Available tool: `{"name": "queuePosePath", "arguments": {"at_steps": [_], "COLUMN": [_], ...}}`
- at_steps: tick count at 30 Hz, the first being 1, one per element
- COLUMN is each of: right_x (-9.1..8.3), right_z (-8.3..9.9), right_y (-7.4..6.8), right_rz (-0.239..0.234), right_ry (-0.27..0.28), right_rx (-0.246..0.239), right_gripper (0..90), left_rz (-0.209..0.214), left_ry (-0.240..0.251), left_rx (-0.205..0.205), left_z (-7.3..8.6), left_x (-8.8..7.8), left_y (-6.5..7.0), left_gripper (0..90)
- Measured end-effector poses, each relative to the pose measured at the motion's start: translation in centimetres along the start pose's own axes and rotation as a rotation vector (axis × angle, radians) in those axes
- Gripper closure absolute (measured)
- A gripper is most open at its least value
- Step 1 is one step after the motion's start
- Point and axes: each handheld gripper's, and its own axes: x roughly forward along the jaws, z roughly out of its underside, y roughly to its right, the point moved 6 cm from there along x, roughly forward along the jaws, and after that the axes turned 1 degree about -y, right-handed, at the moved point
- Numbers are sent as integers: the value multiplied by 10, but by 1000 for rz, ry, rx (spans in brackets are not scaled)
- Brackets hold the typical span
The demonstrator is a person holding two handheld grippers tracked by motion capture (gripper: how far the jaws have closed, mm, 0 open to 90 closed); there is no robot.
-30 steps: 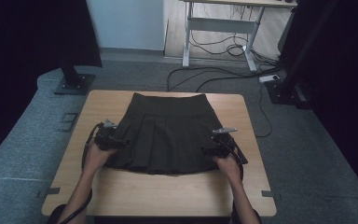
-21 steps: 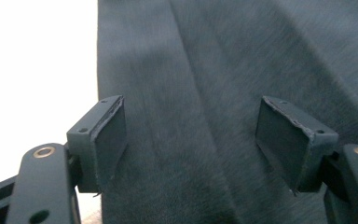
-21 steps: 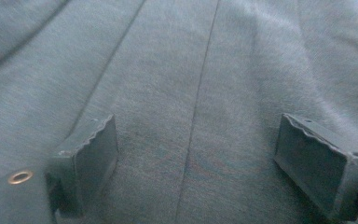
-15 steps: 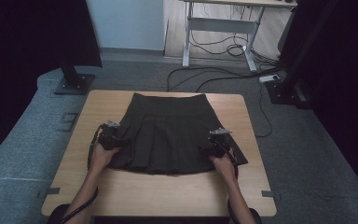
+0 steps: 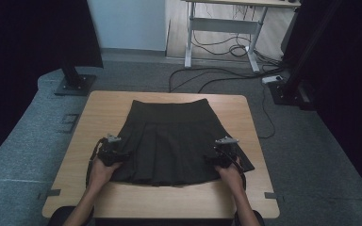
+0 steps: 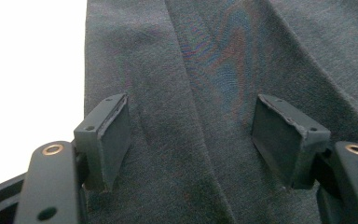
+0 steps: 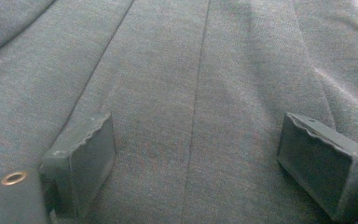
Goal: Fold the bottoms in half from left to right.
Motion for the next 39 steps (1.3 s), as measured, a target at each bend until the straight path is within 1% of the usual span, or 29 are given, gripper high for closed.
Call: {"name": "queuePosePath", "arguments": {"at_steps": [1,3,4,5,9,10,11,13,15,18,20,21,22,23,24,25,26,27,28,29,33,34,35,36,37,38,39], "right_x": [0,-7,-9,-9,-18,-23,-23,-29,-34,-35,-35,-34,-34,-34,-34,-33,-33,-32,-31,-31,-28,-26,-25,-25,-23,-23,-23], "right_z": [0,7,9,9,19,24,24,29,35,36,35,34,34,34,33,32,32,31,30,30,26,25,22,22,21,21,21], "right_y": [0,-1,-1,-1,-3,-4,-4,-6,-6,-6,-6,-4,-3,-3,-1,4,4,9,12,12,25,29,35,35,39,39,39], "right_rz": [0,-7,-9,-9,-15,-15,-15,-14,-15,-15,-13,-13,-11,-11,-8,-1,-1,10,13,13,26,29,45,45,45,45,43], "right_ry": [0,-4,-5,-5,-9,-13,-13,-15,-17,-18,-30,-35,-36,-36,-38,-38,-38,-38,-37,-37,-34,-31,-27,-27,-27,-27,-26], "right_rx": [0,-8,-11,-11,-18,-18,-18,-18,-20,-19,-21,-22,-21,-21,-19,-11,-11,-1,2,2,16,17,22,22,24,24,22], "right_gripper": [109,109,109,109,109,109,109,109,109,109,108,108,108,108,108,108,108,109,109,109,119,124,144,144,144,144,143], "left_rz": [0,4,9,9,18,21,24,32,33,33,30,28,27,27,28,30,33,40,40,45,65,70,72,72,80,80,91], "left_ry": [0,-3,-5,-5,-10,-11,-11,-15,-16,-21,-22,-22,-19,-19,-18,-19,-20,-21,-21,-21,-22,-23,-32,-32,-38,-38,-45], "left_rx": [0,3,9,9,19,23,28,36,40,39,34,33,30,30,32,34,38,45,45,49,74,78,99,99,109,109,117], "left_z": [0,6,12,12,25,29,32,37,40,39,40,40,41,41,42,43,44,45,45,46,47,47,47,47,47,47,46], "left_x": [0,-5,-10,-10,-22,-25,-27,-32,-34,-34,-34,-35,-36,-36,-36,-37,-38,-39,-39,-39,-39,-39,-38,-38,-38,-38,-38], "left_y": [0,5,12,12,24,28,32,37,41,41,42,43,47,47,50,53,55,61,61,65,79,82,89,89,92,92,91], "left_gripper": [280,280,280,280,279,280,280,279,279,279,279,279,279,279,279,279,279,278,278,278,277,251,222,216,213,211,208]}}
